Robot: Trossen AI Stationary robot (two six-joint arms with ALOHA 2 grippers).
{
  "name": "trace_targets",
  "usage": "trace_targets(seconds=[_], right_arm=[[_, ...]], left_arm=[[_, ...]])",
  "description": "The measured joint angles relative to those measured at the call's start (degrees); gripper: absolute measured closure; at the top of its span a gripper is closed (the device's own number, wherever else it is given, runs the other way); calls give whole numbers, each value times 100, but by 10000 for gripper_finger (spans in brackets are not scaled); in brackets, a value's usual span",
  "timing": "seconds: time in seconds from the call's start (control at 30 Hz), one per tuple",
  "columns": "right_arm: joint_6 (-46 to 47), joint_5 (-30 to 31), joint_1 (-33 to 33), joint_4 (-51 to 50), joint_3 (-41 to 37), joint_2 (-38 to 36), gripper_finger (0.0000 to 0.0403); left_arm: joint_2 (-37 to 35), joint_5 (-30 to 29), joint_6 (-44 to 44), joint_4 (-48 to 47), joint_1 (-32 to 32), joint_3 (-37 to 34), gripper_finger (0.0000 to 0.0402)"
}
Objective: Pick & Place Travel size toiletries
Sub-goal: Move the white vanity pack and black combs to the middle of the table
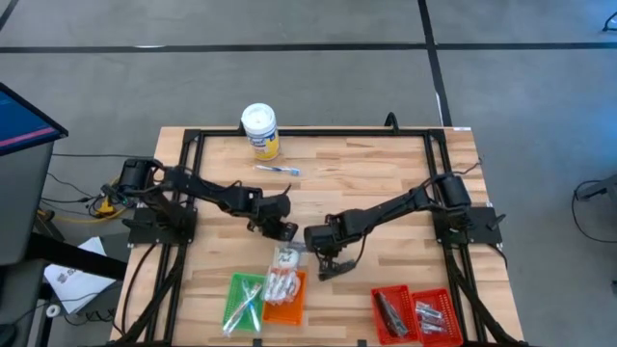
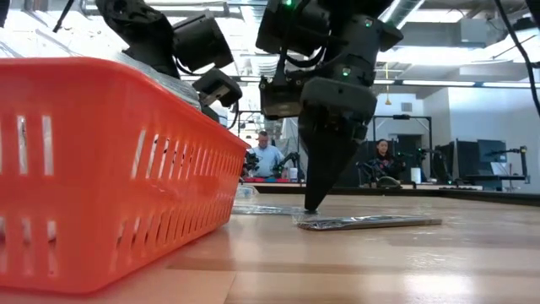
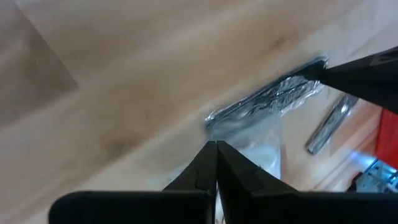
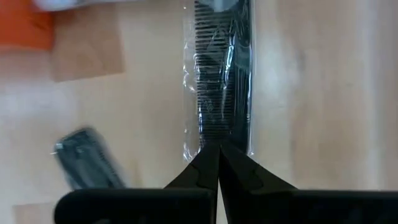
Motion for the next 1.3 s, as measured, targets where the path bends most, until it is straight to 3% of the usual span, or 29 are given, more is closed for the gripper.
trace_targets(seconds=[0.27,0.47,0.7,0.87,1.07,1.3], right_arm=[[-558,49,-438,-424,2,-51,403],[-788,874,-340,-668,-28,-529,403],[-651,1640,-350,-257,-11,-1339,403],[-793,1333,-287,-298,-15,-1480,403],[-610,1158,-222,-631,-87,-1327,403],[-131,-172,-275,103,-1122,-1346,403]], left_arm=[[-111,257,-90,61,197,2,401],[-179,443,-216,132,-357,7,401],[367,306,-380,256,-792,12,401],[768,440,-368,510,-669,39,401],[685,410,-130,487,-283,24,401],[318,1,169,342,207,-10,401]])
